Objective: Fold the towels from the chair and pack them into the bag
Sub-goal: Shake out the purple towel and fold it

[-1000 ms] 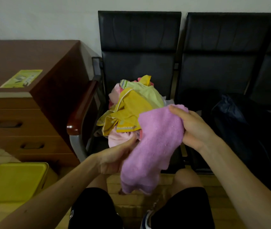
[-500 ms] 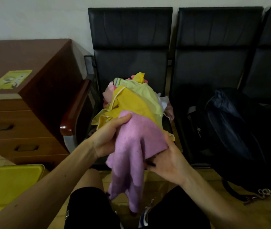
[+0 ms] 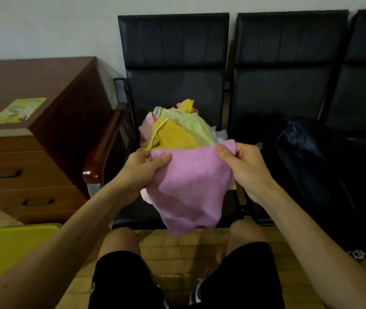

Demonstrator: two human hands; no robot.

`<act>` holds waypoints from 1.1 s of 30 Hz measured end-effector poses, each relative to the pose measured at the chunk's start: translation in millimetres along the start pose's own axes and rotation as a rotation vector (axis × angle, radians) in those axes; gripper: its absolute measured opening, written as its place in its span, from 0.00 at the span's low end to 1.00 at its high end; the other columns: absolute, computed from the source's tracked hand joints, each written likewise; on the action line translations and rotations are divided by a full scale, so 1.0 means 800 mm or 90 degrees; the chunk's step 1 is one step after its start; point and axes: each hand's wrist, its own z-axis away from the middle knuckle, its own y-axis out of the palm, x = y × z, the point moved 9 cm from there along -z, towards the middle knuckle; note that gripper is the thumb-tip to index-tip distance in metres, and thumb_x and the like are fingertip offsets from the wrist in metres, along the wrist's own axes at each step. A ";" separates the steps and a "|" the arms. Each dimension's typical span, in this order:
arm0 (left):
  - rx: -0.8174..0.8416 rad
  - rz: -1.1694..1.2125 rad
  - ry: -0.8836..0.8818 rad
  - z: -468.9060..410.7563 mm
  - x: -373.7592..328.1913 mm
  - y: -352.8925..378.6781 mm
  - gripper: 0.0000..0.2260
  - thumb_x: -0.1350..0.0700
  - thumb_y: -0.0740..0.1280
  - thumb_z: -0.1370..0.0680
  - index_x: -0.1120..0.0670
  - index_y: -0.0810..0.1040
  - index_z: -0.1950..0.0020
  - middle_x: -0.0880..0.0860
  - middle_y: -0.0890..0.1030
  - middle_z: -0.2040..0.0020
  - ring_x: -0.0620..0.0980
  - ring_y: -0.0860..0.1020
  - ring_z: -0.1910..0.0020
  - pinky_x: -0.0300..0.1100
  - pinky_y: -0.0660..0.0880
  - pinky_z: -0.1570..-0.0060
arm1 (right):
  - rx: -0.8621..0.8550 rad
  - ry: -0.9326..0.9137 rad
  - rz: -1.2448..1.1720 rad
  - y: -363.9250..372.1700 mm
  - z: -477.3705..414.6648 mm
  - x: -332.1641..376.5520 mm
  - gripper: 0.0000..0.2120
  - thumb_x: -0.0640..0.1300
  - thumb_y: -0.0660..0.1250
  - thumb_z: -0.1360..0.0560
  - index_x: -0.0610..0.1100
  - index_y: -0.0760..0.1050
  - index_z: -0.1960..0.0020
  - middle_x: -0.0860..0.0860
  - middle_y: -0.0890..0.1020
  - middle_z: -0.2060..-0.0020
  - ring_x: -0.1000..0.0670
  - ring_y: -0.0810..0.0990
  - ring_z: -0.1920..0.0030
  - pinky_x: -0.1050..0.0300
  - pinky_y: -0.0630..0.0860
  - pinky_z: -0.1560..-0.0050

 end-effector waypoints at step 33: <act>0.139 -0.104 0.035 0.035 -0.127 -0.050 0.25 0.61 0.73 0.33 0.55 0.80 0.36 0.52 0.81 0.43 0.51 0.81 0.49 0.37 0.81 0.63 | 0.143 -0.085 0.262 0.006 -0.013 0.146 0.27 0.37 0.78 0.32 0.44 0.77 0.35 0.56 0.85 0.54 0.61 0.84 0.54 0.70 0.79 0.53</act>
